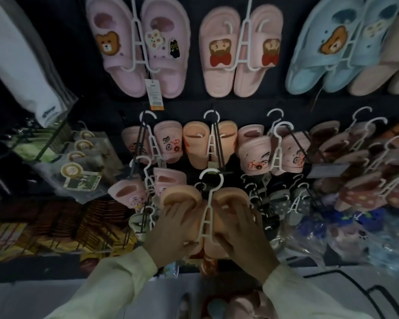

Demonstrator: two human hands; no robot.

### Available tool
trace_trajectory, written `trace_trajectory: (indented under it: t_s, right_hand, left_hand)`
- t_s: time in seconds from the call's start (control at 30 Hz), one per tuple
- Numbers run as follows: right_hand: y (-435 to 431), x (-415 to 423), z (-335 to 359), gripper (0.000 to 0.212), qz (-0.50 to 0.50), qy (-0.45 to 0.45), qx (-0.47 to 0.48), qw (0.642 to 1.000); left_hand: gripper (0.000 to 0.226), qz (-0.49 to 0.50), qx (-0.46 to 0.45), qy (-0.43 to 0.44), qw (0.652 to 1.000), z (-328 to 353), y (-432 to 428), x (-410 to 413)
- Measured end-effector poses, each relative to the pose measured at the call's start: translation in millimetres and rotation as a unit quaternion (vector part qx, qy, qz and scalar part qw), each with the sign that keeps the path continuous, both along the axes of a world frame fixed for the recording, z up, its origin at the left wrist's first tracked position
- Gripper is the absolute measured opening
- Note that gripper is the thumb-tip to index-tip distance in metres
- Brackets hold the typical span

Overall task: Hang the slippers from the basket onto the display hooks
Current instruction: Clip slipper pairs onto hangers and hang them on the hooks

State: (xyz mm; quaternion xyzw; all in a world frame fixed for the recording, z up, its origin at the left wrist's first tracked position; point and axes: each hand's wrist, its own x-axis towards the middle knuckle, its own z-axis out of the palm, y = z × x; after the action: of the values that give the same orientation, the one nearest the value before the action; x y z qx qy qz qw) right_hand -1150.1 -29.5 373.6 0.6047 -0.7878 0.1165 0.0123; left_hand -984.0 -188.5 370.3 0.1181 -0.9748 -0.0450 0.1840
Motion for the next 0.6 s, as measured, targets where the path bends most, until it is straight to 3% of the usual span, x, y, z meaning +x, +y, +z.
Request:
trace_trajectory:
  t_s: [0.17, 0.33, 0.6]
  right_hand:
    - [3, -13, -11, 0.071, -0.040, 0.004, 0.029, 0.999]
    - [-4, -23, -7, 0.076, -0.063, 0.023, 0.014, 0.998]
    - [-29, -42, -11, 0.073, -0.090, 0.041, 0.054, 0.994]
  left_hand:
    - [0.091, -0.010, -0.017, 0.001, 1.000, -8, 1, -22]
    - [0.121, -0.001, -0.005, -0.023, 1.000, -19, -5, -37]
    - [0.130, 0.018, 0.060, -0.076, 0.995, -35, -20, -64]
